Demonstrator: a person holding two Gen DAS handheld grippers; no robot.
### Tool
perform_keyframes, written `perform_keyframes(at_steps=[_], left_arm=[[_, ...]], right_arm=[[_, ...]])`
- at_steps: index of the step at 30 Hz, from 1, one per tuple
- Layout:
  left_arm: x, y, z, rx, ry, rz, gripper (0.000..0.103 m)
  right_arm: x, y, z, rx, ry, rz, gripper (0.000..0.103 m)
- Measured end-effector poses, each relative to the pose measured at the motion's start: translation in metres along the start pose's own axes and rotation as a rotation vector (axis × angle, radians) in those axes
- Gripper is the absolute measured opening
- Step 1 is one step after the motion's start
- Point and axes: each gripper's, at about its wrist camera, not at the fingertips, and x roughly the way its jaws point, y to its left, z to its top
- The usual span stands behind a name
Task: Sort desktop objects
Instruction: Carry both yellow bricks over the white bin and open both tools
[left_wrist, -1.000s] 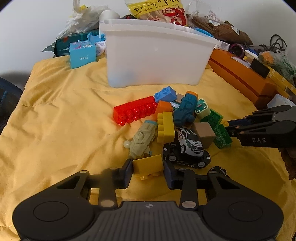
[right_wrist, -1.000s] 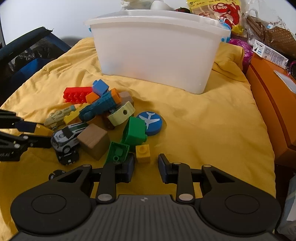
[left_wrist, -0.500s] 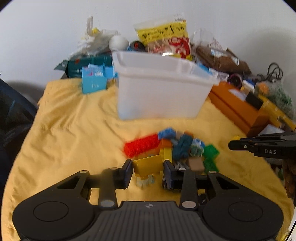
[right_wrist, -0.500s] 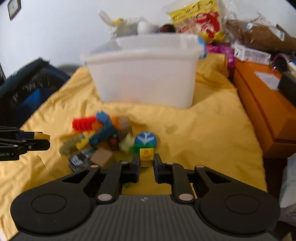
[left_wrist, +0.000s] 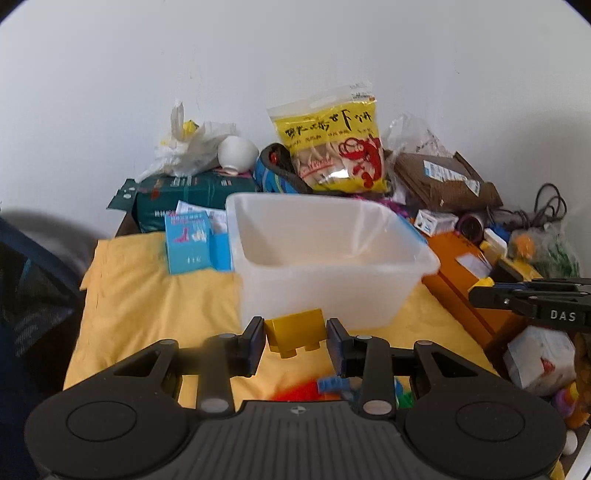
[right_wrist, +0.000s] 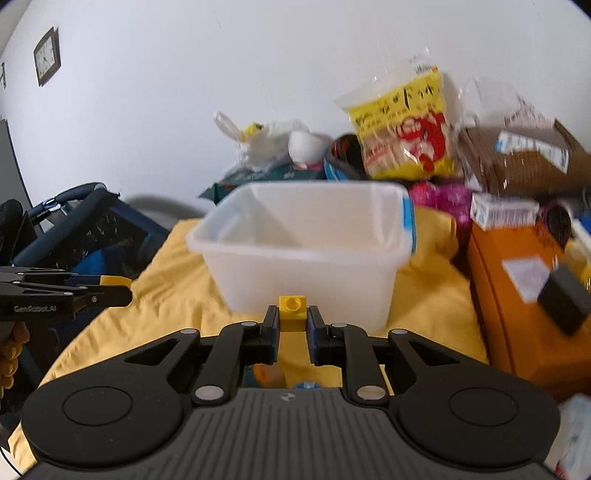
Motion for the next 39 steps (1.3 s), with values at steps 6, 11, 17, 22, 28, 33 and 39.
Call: perform_keyframes(at_steps=[6,11,17,22,28,33,39], left_arm=[[0.015,0.005,0.045,0.03,-0.009,0.025,0.04],[0.026,0.006,0.077,0.031,-0.008,0.035,0.04],[0.038,0.002,0.104,0.05,0.014,0.033,0.04],[0.052,-0.003,0.118,0.068,0.043,0.029,0.04],[0.072,-0.005,0.129,0.059,0.086,0.026,0.04],[0.088,-0.002,0.134,0.05,0.129,0.037,0.04],[0.1,-0.001,0.137,0.042,0.166,0.029,0.04]], right_arm=[[0.008,-0.011,0.039,0.009,-0.009,-0.004,0.017],[0.015,-0.016,0.07,-0.011,-0.018,-0.015,0.017],[0.024,-0.022,0.098,0.003,-0.001,-0.014,0.017],[0.035,-0.022,0.12,-0.004,0.006,-0.026,0.017],[0.05,-0.021,0.138,-0.009,0.041,-0.026,0.017],[0.072,-0.026,0.142,0.048,0.116,-0.007,0.017],[0.089,-0.023,0.142,0.037,0.164,-0.012,0.017]])
